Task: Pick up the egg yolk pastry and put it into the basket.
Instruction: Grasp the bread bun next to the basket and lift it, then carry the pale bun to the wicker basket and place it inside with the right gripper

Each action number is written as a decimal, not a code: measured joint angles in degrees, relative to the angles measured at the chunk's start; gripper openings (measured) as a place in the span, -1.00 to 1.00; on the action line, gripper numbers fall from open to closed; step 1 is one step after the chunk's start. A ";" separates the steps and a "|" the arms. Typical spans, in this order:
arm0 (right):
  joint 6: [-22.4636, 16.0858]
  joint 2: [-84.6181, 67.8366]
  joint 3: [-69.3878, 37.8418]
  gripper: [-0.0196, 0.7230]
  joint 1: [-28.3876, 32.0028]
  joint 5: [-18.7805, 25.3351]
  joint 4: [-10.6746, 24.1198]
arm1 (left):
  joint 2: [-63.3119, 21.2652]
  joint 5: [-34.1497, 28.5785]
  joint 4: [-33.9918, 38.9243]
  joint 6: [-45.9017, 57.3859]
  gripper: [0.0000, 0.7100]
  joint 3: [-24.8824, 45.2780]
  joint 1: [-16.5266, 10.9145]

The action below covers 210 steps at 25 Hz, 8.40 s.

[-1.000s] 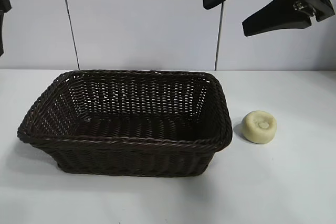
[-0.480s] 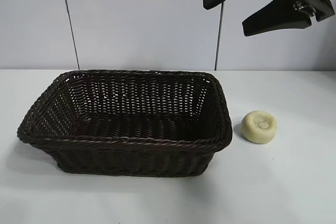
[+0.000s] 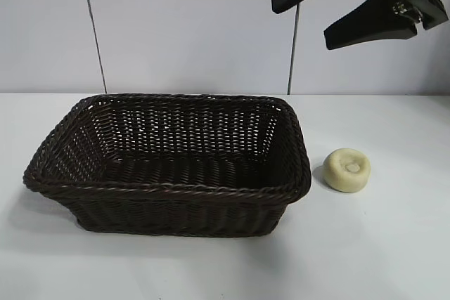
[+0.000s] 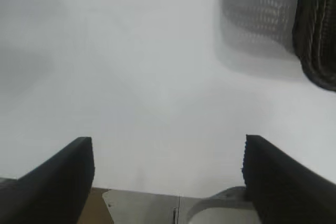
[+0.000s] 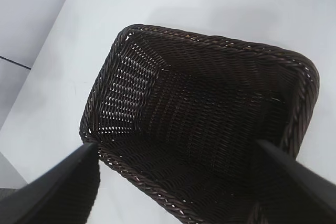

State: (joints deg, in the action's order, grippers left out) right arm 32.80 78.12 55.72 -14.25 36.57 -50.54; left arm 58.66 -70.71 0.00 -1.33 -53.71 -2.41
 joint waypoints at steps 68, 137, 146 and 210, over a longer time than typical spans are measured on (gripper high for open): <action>-12.26 0.29 0.00 0.58 17.81 9.86 13.93 | -59.37 6.38 -1.14 -0.07 0.60 25.95 1.39; -29.79 39.35 20.44 -0.81 12.35 9.23 26.74 | -59.37 6.38 -1.14 -0.07 0.60 25.95 1.39; -28.43 36.99 32.32 -0.85 12.35 24.12 26.98 | -59.37 6.38 -1.14 -0.07 0.60 25.95 1.39; -40.98 36.49 51.55 0.67 -19.70 30.82 45.49 | -59.37 6.38 -1.14 -0.07 0.60 25.95 1.39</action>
State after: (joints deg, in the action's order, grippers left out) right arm -8.18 114.61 107.28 -33.95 67.39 -5.05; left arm -0.71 -64.33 -1.14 -1.40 -27.76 -1.03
